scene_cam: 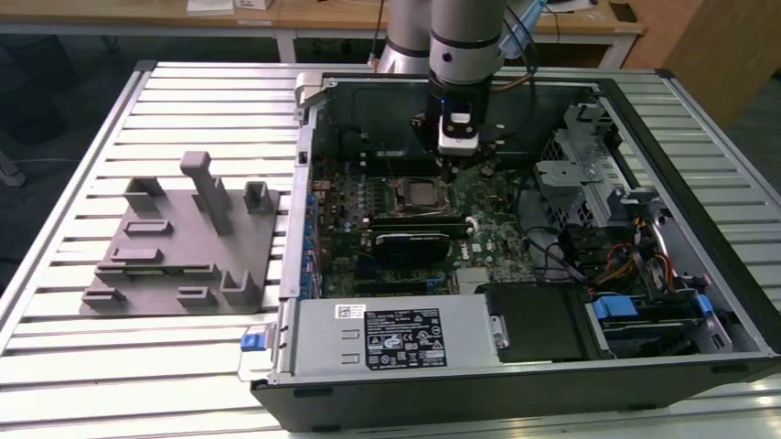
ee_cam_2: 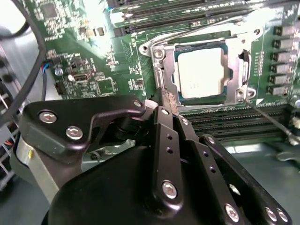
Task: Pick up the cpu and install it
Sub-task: 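Close the cpu cover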
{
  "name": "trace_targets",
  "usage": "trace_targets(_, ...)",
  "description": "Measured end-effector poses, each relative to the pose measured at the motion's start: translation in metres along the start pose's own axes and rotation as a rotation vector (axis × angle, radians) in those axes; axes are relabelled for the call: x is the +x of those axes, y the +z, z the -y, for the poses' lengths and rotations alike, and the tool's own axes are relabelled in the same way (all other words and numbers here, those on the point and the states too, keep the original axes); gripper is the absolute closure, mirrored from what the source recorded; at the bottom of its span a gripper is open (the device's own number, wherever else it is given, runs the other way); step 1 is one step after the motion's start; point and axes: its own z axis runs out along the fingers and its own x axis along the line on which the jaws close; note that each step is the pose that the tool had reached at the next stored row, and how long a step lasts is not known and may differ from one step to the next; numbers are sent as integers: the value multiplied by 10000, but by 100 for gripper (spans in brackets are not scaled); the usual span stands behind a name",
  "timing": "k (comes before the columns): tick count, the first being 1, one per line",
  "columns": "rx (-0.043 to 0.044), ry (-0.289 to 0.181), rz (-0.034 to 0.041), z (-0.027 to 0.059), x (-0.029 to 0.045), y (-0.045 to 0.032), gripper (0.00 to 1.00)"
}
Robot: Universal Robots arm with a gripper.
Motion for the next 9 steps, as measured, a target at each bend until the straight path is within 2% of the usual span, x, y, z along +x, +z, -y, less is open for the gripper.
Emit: trace_targets(9,-63,-1574,4,0,1,8,89)
